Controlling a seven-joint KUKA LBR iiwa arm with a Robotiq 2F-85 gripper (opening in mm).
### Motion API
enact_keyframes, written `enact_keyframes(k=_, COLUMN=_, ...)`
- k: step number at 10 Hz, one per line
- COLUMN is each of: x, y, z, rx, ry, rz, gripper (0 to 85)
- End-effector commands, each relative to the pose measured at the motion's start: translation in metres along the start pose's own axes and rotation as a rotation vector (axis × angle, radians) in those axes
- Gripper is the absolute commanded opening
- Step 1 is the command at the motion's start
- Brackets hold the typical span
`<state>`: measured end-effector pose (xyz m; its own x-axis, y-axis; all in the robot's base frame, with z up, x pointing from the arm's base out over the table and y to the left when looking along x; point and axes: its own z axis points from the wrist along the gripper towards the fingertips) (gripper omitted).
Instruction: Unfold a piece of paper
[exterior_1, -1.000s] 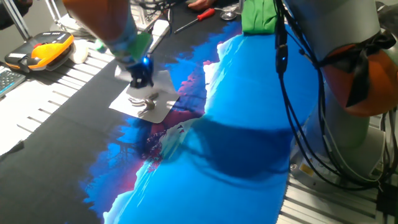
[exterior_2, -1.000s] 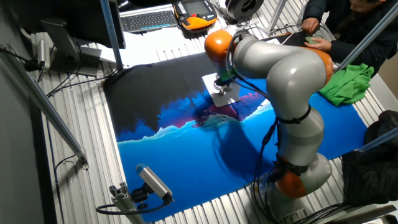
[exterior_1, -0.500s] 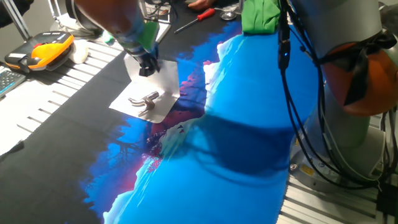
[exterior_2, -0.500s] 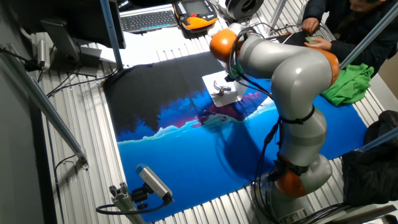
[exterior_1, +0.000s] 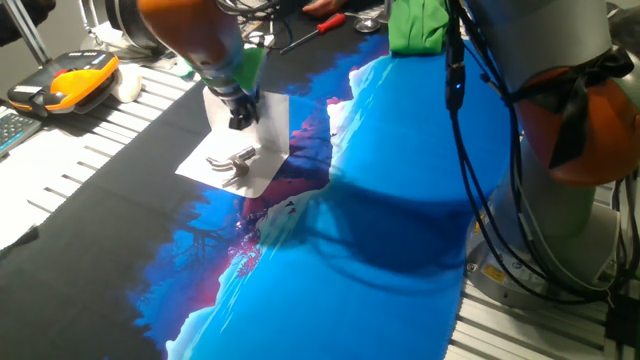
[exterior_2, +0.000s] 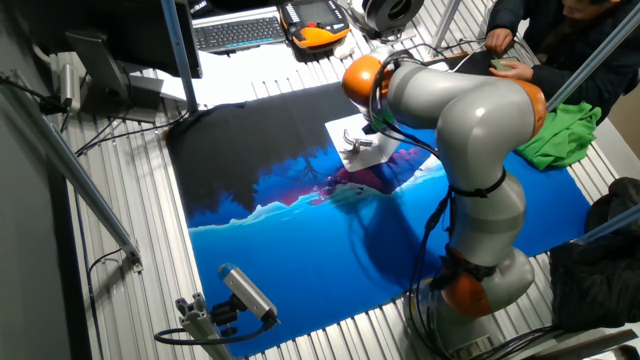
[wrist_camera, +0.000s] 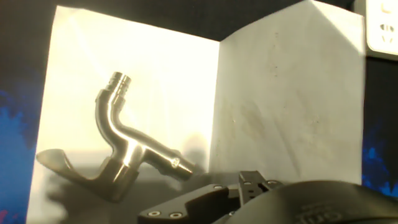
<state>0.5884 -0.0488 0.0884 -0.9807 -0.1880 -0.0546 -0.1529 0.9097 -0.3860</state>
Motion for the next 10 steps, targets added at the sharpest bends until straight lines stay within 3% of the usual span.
enact_keyframes(k=1, x=0.000, y=-0.004, z=0.000, rx=0.018, ry=-0.008, rz=-0.023, gripper=0.0)
enact_keyframes(k=2, x=0.000, y=-0.012, z=0.000, rx=0.032, ry=-0.009, rz=-0.046, gripper=0.0)
enact_keyframes(k=4, x=0.001, y=-0.024, z=0.012, rx=0.016, ry=-0.026, rz=-0.060, gripper=0.0)
enact_keyframes(k=5, x=0.002, y=-0.023, z=0.019, rx=-0.009, ry=-0.037, rz=-0.049, gripper=0.0)
enact_keyframes(k=7, x=0.003, y=-0.023, z=0.031, rx=-0.152, ry=-0.031, rz=-0.040, gripper=0.0)
enact_keyframes(k=8, x=0.005, y=-0.023, z=0.038, rx=-0.189, ry=-0.026, rz=-0.040, gripper=0.0)
enact_keyframes(k=10, x=0.008, y=-0.025, z=0.040, rx=-0.233, ry=-0.015, rz=-0.031, gripper=0.0)
